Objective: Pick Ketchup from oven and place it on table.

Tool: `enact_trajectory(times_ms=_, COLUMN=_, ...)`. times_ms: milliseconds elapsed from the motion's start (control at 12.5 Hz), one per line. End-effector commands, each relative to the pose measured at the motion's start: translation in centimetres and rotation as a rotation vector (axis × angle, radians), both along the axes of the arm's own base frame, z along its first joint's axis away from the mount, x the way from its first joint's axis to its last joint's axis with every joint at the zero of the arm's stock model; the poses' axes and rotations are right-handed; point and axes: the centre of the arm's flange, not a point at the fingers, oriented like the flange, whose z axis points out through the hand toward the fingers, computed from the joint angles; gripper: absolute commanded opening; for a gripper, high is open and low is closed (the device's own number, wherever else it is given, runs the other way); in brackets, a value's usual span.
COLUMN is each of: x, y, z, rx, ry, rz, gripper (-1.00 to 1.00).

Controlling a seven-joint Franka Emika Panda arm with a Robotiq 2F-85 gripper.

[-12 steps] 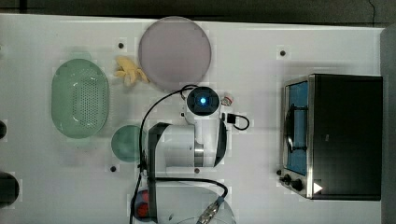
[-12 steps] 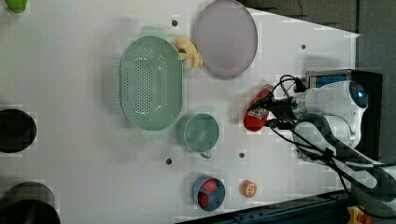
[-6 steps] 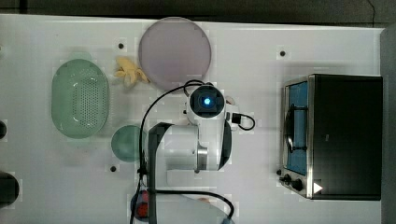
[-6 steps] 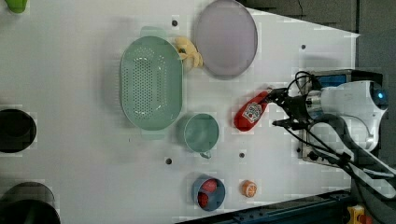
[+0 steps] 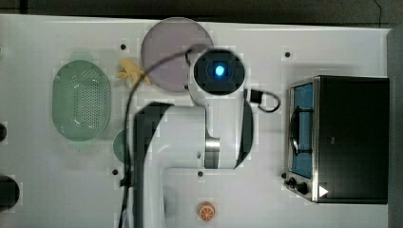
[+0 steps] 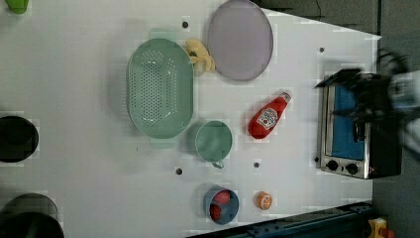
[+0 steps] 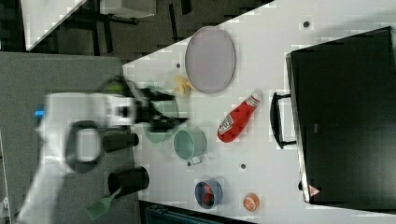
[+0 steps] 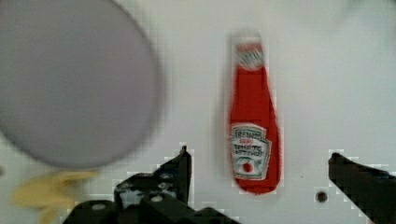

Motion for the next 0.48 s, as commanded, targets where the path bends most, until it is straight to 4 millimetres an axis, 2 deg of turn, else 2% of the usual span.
enact_trajectory(times_ms=80, x=-1.2, y=-0.5, z=11.1, rx=0.011, ry=-0.031, rz=-0.047, gripper=1.0)
enact_trajectory(times_ms=320, x=-2.6, y=-0.6, z=16.6, rx=0.009, ry=0.029, rz=-0.046, gripper=1.0)
enact_trajectory(times_ms=480, x=-3.1, y=-0.9, z=19.2, rx=0.01, ry=0.014, rz=-0.05, gripper=1.0)
